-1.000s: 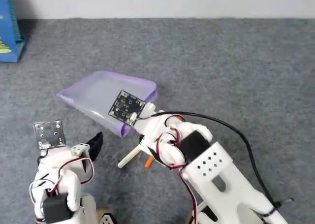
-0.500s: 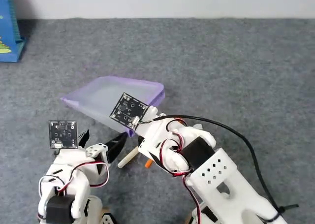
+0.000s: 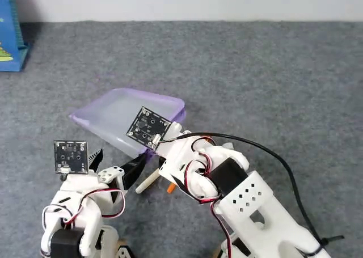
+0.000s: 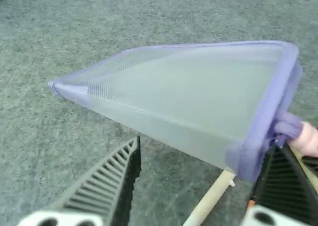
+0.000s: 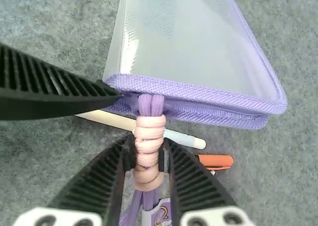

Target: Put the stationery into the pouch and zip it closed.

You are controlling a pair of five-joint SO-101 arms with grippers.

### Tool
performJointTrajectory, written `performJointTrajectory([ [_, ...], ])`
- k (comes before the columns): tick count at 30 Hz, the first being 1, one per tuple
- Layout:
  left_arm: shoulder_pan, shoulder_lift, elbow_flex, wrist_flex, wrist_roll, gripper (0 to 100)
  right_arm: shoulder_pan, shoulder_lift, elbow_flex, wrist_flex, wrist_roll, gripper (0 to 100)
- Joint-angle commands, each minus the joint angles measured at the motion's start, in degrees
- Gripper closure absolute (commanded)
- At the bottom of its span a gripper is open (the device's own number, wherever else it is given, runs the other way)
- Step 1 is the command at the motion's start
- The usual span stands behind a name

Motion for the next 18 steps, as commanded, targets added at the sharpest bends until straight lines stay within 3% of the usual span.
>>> performJointTrajectory([
  [1, 0.1, -0.7, -2.9, 0.3, 0.1, 63, -0.5, -2.2, -0.4, -1.1, -0.7, 99.1],
  [9, 0.1, -0.7, 5.1, -5.9, -0.7, 63, -0.6, -2.3, -0.4, -0.7, -0.7, 99.1],
  [18, -0.4, -0.7, 6.0, -5.6, -3.4, 67, -0.3, -2.3, -0.4, -0.7, -0.7, 99.1],
])
